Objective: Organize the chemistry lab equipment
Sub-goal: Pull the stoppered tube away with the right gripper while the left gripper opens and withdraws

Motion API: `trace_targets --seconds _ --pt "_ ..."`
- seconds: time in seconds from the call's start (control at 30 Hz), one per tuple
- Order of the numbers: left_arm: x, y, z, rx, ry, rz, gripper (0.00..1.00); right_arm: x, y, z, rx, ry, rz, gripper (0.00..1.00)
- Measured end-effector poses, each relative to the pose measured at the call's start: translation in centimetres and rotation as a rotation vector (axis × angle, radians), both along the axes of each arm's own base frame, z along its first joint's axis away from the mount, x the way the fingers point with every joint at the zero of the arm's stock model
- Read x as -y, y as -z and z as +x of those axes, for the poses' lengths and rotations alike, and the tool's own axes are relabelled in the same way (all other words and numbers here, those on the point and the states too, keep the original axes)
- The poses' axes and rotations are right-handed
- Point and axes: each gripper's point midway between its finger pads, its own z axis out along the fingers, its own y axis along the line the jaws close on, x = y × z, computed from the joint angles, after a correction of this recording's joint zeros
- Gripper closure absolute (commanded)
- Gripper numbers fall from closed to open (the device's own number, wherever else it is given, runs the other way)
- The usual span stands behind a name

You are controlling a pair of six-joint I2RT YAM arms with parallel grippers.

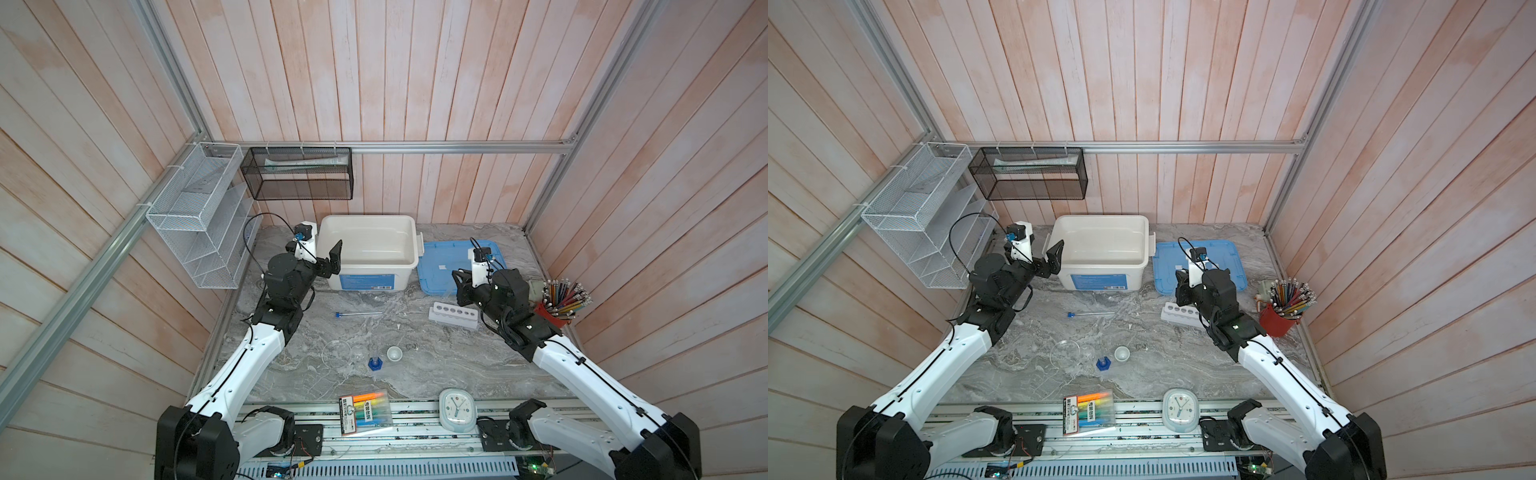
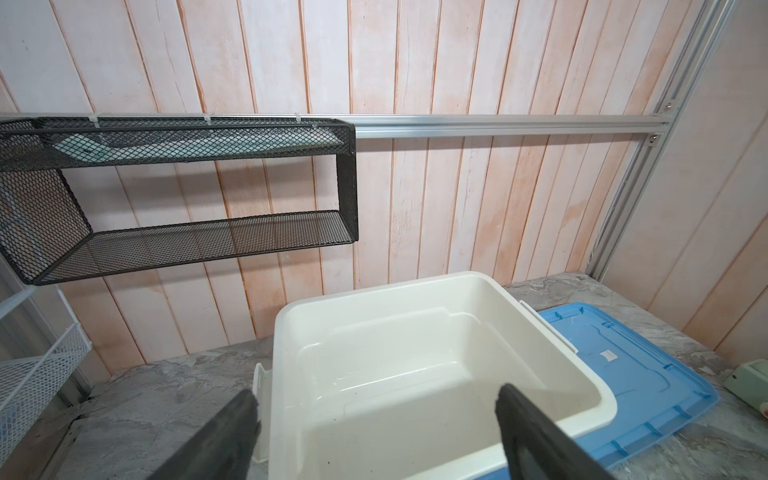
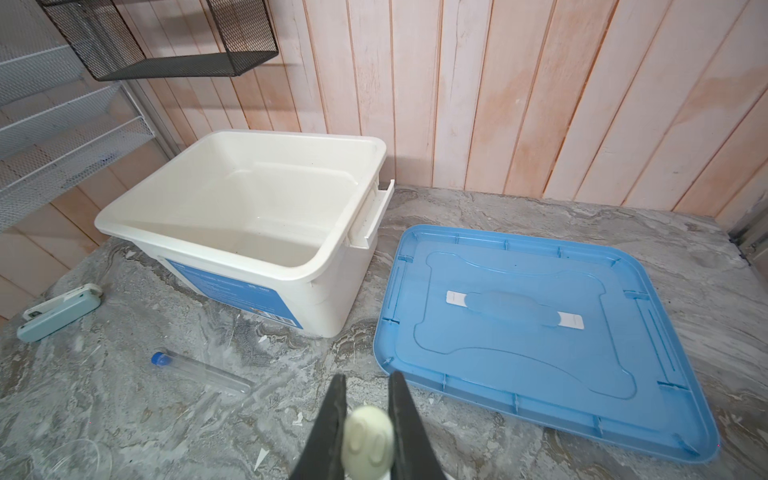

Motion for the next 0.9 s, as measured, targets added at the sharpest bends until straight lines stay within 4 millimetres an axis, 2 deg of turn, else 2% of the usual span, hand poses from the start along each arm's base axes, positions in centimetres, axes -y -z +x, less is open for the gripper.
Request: trace_targets --seconds 0.2,0.6,0.9 --pt "0.0 1.1 -0.1 -0.021 0.002 0.006 0.09 0.3 1.9 0.8 -0.043 0.037 -0.036 0.98" --pt "0.7 1.1 -0.4 -0.021 0.046 0.003 0.1 0.0 5.6 1.5 -0.1 0.042 -0.053 0.98" --pt "1.0 1.1 -0.5 -0.023 0.066 0.003 0.1 -0.4 6.0 2.3 -0.091 0.041 -0.053 0.98"
